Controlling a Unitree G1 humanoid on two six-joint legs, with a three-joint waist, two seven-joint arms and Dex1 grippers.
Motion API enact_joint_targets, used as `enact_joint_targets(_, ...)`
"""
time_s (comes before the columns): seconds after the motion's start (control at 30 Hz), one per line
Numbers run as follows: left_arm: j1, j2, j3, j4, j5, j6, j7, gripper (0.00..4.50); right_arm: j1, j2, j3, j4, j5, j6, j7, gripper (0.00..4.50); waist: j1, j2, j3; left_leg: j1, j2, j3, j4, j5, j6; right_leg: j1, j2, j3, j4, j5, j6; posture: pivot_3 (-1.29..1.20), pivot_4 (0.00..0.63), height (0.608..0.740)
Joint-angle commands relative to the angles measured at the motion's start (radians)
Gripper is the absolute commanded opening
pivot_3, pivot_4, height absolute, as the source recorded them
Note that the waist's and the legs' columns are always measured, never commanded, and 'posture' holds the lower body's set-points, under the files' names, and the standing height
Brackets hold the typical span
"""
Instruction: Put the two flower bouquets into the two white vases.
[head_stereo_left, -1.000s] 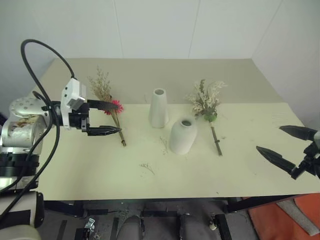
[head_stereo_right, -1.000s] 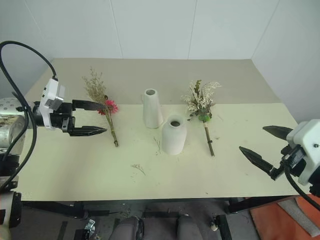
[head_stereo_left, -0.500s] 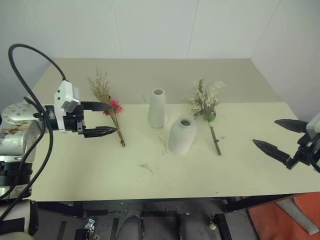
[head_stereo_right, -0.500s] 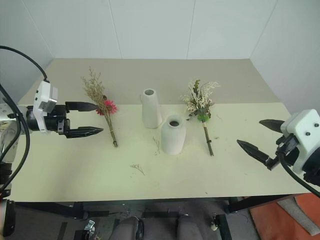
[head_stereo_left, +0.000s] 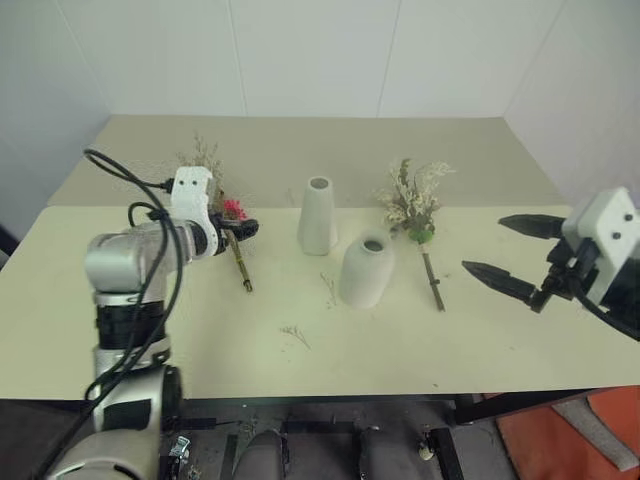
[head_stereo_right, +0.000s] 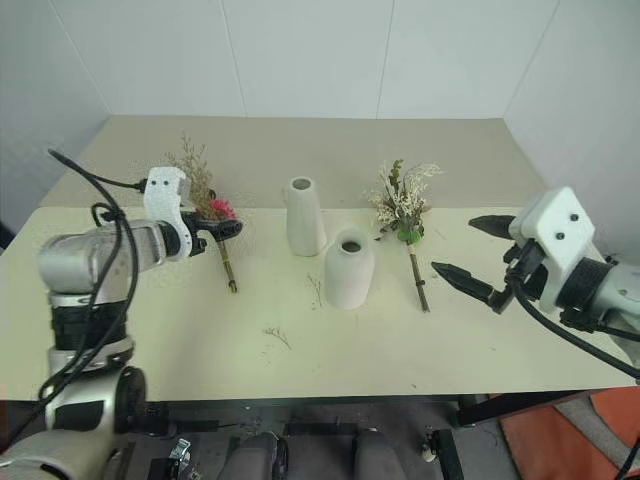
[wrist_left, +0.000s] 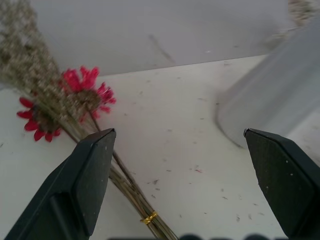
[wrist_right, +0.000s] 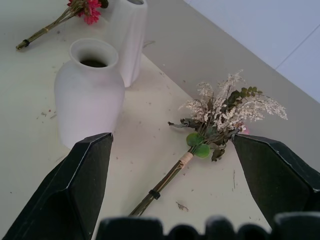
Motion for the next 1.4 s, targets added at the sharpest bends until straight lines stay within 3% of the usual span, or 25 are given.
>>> enact_joint_targets(0.03, -0.144, -0.130, 0.074, -0.143, 0.135, 0.264, 0.239, 4.47, -0.035, -0.017, 0.027, 0.020, -0.021, -0.023, 0.007, 4.50, -0.003, 0.000, 0.000, 0.000, 0.000, 0.000, 0.000, 0.000, 0.000, -0.001, 0.000, 0.000, 0.000, 0.000, 0.000, 0.00, 0.150, 0.740)
enact_joint_targets(0.23, -0.176, -0.185, 0.130, -0.011, 0.236, 0.238, 0.356, 4.47, -0.071, -0.009, 0.067, 0.037, -0.035, -0.027, 0.001, 4.50, -0.001, -0.001, 0.001, 0.001, -0.001, 0.000, 0.001, 0.000, 0.000, 0.001, 0.000, 0.001, 0.001, 0.001, 0.001, 0.00, 0.150, 0.740)
enact_joint_targets(0.97, -0.286, -0.209, 0.085, 0.598, 0.227, -0.252, 0.388, 4.47, -0.062, -0.017, 0.020, -0.007, -0.026, 0.015, -0.014, 4.50, 0.012, -0.001, 0.001, -0.001, -0.002, 0.000, 0.001, 0.000, 0.000, -0.001, -0.001, 0.000, 0.000, 0.001, 0.001, 0.00, 0.150, 0.740)
enact_joint_targets(1.07, -0.325, -0.216, 0.105, 0.680, 0.217, -0.314, 0.416, 3.90, -0.051, -0.012, 0.011, -0.020, -0.027, 0.023, -0.018, 4.50, 0.014, -0.002, 0.001, -0.001, -0.001, 0.000, 0.001, 0.000, 0.000, -0.001, -0.001, 0.000, 0.000, 0.001, 0.001, 0.00, 0.150, 0.740)
enact_joint_targets(1.4, -0.348, -0.212, 0.100, 0.758, 0.203, -0.361, 0.431, 0.89, -0.016, -0.006, -0.018, -0.041, -0.025, 0.038, -0.031, 4.50, 0.015, -0.001, 0.001, -0.001, -0.002, 0.000, 0.001, 0.000, 0.000, -0.001, -0.001, 0.000, 0.000, 0.001, 0.001, 0.00, 0.150, 0.740)
